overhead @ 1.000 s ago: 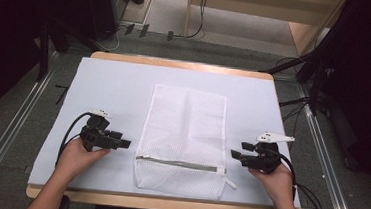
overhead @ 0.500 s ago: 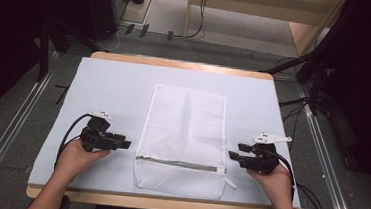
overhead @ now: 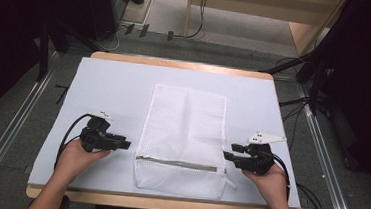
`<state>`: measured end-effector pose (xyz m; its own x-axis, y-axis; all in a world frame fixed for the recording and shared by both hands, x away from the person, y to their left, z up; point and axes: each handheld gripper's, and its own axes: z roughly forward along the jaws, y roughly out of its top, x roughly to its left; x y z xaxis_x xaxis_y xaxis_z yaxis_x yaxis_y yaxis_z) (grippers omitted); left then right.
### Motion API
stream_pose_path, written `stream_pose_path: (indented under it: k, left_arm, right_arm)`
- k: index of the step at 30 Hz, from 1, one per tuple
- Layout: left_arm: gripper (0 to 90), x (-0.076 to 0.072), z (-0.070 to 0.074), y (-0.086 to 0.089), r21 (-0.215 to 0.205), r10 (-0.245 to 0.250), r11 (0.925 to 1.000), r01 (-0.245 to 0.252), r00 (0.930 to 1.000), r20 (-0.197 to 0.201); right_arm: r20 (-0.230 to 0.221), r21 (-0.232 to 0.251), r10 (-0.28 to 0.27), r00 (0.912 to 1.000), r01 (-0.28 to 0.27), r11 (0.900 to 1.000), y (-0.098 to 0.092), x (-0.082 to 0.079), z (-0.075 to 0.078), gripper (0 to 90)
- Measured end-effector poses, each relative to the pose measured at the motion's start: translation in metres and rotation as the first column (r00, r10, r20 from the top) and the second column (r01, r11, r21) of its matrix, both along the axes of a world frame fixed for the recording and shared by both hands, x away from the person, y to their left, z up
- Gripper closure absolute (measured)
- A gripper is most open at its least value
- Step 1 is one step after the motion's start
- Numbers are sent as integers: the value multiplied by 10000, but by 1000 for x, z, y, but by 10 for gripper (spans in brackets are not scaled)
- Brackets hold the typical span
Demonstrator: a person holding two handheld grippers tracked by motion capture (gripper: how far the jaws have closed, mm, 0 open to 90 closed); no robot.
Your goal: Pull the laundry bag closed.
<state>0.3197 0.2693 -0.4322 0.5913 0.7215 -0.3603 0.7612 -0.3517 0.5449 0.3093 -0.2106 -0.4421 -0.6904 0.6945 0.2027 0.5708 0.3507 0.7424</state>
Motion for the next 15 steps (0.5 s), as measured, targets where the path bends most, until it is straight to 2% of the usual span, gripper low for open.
stream_pose_path:
  k: [2, 6, 9, 15]
  left_arm:
    - [619, 0, 0, 0, -109, 76, 9999, -77, 9999, -147]
    - [657, -1, 1, -1, -174, -33, 9998, 30, 9999, -167]
    - [677, -2, 1, -2, -217, -76, 9997, 73, 9999, -135]
    - [742, -3, 3, -3, -291, -86, 9995, 84, 9999, -58]
  right_arm:
    - [-18, -31, 158, 9999, -158, 9999, 3, -1, 1, 548]
    - [-62, 125, 307, 9995, -307, 9995, 9, -1, 3, 570]
    - [-147, 253, 417, 9990, -413, 9988, 13, -1, 4, 582]
    - [-42, 208, 671, 9977, -670, 9975, 21, -2, 6, 628]
